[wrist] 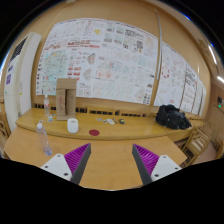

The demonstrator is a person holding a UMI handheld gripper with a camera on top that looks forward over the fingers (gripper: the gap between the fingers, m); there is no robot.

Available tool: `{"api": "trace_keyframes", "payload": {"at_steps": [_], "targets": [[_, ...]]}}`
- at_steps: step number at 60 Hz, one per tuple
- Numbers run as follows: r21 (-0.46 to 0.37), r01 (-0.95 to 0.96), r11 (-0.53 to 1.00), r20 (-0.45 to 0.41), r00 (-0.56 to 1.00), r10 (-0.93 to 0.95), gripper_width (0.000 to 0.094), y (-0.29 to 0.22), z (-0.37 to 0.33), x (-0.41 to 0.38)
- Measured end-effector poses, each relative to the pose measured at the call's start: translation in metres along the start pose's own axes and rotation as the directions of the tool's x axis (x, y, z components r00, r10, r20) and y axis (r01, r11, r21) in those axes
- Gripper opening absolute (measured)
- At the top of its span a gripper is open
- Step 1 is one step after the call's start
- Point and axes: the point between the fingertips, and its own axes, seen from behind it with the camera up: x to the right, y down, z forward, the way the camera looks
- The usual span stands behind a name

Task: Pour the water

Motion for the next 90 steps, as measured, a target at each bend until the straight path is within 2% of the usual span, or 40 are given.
{"api": "trace_keyframes", "payload": {"at_steps": [8, 17, 25, 32, 41, 47, 56, 60, 65, 70, 72, 73, 80, 82, 90], "targets": [[-0.041, -0.007, 0.999, 0.015, 1.0, 0.007, 0.085, 0.031, 0.004, -0.016], [-0.093, 0.046, 0.995, 0.054, 0.998, -0.041, 0.0852, 0.096, 0.013, -0.053], [-0.164, 0.087, 0.983, 0.103, 0.992, -0.07, 0.0853, 0.165, 0.013, -0.113], [-0.199, 0.069, 0.978, 0.157, 0.987, -0.037, 0.0852, 0.195, 0.018, -0.192], [-0.19, 0.024, 0.982, 0.238, 0.971, 0.022, 0.0846, 0.19, 0.056, -0.309], [-0.13, -0.01, 0.991, 0.278, 0.96, 0.046, 0.0848, 0.158, 0.099, -0.37], [-0.044, -0.051, 0.998, 0.287, 0.956, 0.061, 0.0843, 0.11, 0.174, -0.424], [-0.002, -0.056, 0.998, 0.28, 0.959, 0.054, 0.0803, 0.096, 0.205, -0.436], [0.008, -0.069, 0.998, 0.277, 0.959, 0.065, 0.0724, 0.092, 0.23, -0.443], [0.037, -0.062, 0.997, 0.248, 0.967, 0.051, 0.0487, 0.089, 0.241, -0.441], [0.043, -0.064, 0.997, 0.252, 0.966, 0.051, 0.0496, 0.088, 0.242, -0.442], [0.042, -0.067, 0.997, 0.254, 0.966, 0.055, 0.0457, 0.088, 0.242, -0.442], [0.041, -0.069, 0.997, 0.258, 0.964, 0.056, 0.0362, 0.088, 0.241, -0.443], [0.043, -0.065, 0.997, 0.26, 0.964, 0.052, 0.0293, 0.087, 0.241, -0.442], [0.048, -0.065, 0.997, 0.305, 0.951, 0.047, 0.029, 0.076, 0.234, -0.448]]}}
